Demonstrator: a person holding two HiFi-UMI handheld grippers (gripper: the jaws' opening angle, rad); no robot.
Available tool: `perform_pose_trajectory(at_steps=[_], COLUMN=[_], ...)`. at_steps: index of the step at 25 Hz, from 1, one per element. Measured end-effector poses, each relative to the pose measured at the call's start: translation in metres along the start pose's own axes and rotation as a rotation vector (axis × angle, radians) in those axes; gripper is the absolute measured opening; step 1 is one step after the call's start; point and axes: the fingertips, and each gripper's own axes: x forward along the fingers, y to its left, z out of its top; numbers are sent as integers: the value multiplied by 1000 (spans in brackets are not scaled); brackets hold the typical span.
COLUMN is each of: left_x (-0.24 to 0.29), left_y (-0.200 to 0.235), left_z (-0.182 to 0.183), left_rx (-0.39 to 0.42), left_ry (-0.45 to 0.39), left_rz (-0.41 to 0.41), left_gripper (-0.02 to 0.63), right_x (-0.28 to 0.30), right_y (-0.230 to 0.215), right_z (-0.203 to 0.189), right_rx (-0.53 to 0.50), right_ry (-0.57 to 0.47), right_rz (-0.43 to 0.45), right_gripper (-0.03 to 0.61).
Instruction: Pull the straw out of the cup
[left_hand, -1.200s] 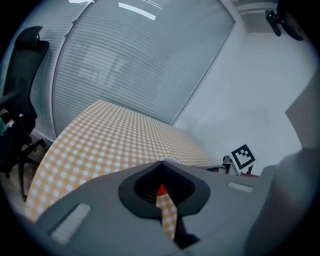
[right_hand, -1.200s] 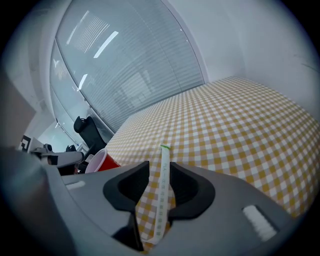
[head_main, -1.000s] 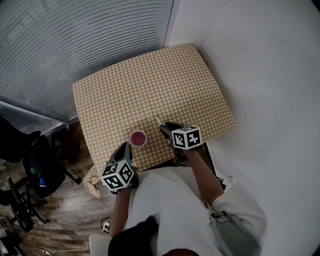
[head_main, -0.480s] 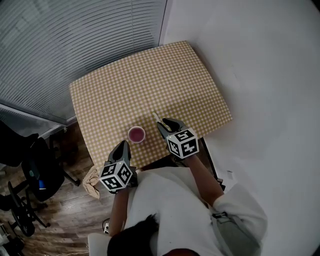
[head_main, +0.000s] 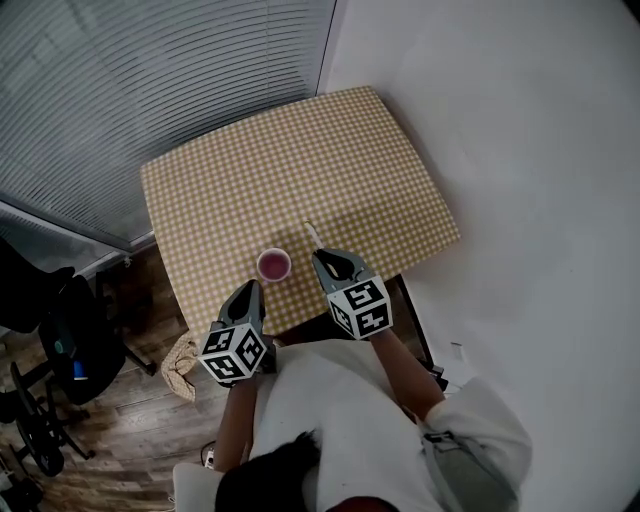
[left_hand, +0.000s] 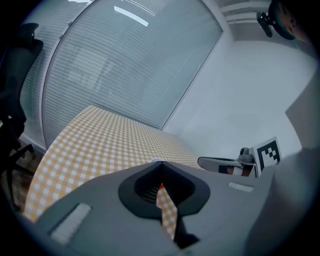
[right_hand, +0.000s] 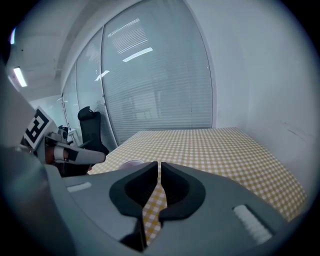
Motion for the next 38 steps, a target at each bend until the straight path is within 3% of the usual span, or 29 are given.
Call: perform_pose_trajectory(at_steps=[6,15,38], left_x=[-5,-9,-32], left_y=[1,-13,-30], left_z=[-1,-5,-27], left_rx=[9,97,163], left_ry=[-2,13,34], left_rz=[-16,-52,-88], left_gripper=[17,17,17], right_x=[-5,-17,-35], right_y=[13,39,74], right_z=[-5,-9,-28], right_rx=[-5,13,5], right_ry=[-17,-61,-69], right_rz=[-26,-33,-34], right_gripper=[9,6,6])
